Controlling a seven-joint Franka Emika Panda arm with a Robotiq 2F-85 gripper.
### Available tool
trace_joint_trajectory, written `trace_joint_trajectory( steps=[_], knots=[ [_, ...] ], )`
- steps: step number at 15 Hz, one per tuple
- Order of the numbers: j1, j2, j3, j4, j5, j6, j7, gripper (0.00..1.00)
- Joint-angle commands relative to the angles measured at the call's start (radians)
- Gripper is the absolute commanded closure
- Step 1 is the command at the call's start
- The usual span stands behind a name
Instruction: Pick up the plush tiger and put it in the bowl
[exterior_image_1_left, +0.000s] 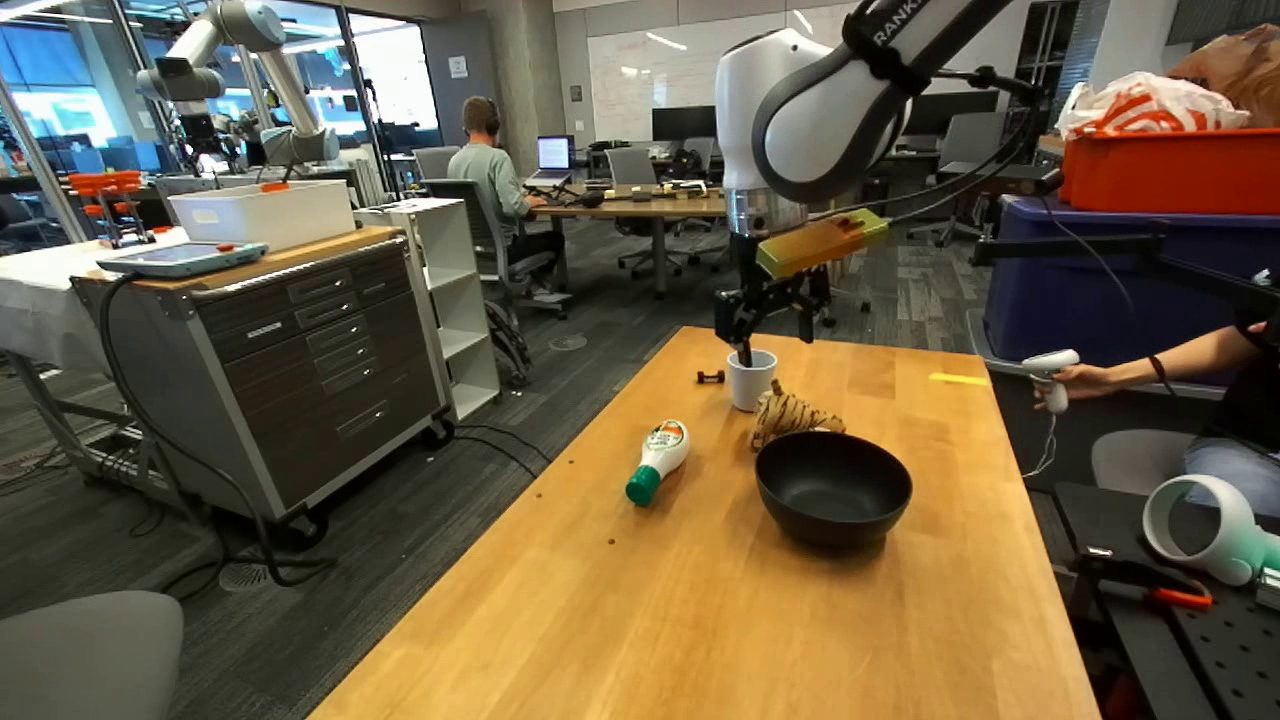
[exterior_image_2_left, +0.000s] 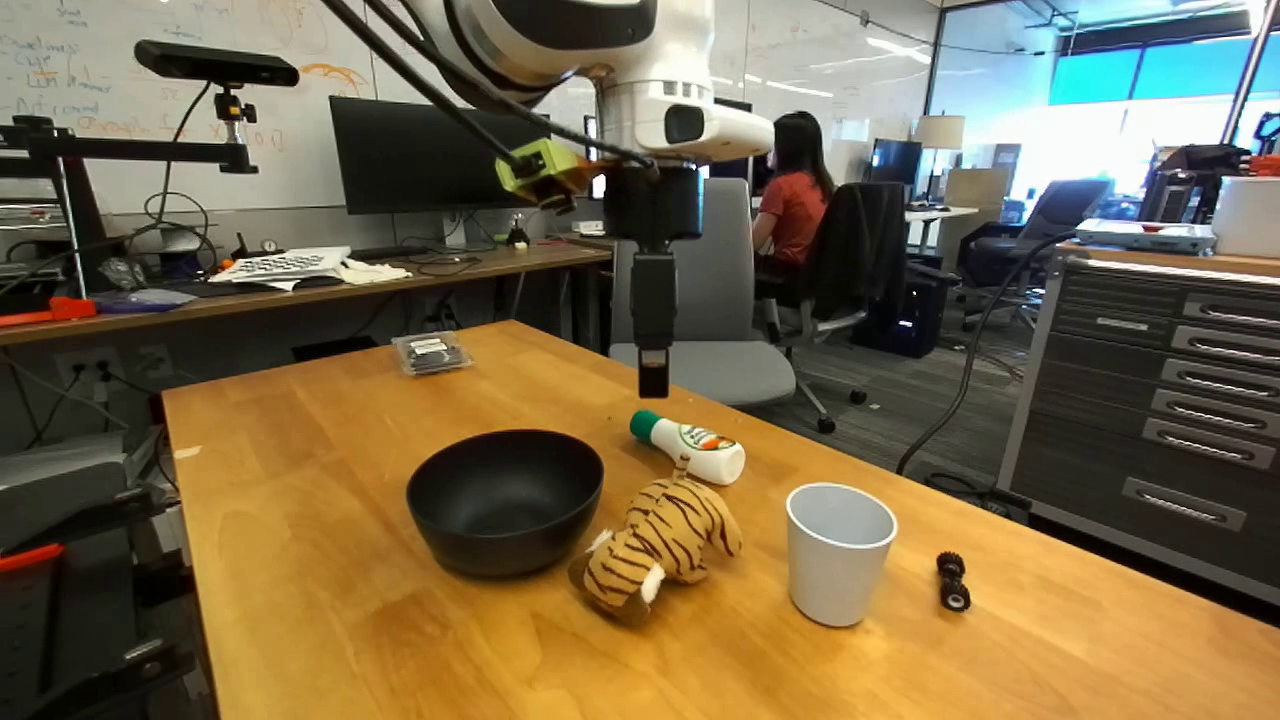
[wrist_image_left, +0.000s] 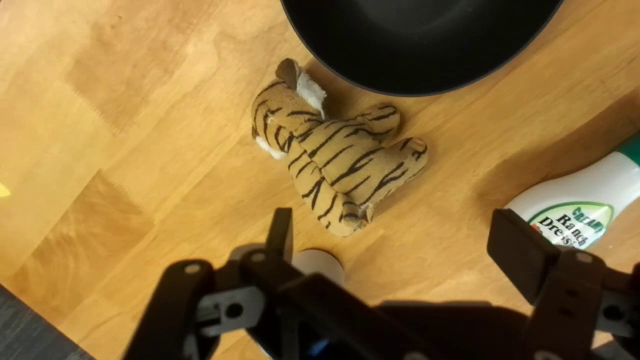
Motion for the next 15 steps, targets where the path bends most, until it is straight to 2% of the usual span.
trace_joint_trajectory(
  steps=[1,15],
  knots=[
    [0.026,0.058,-0.038,0.036,-0.003,-0.005,0.027,0.00],
    [0.051,0.206,-0.101,0.081,-0.008,-0.024,0.120,0.00]
  ],
)
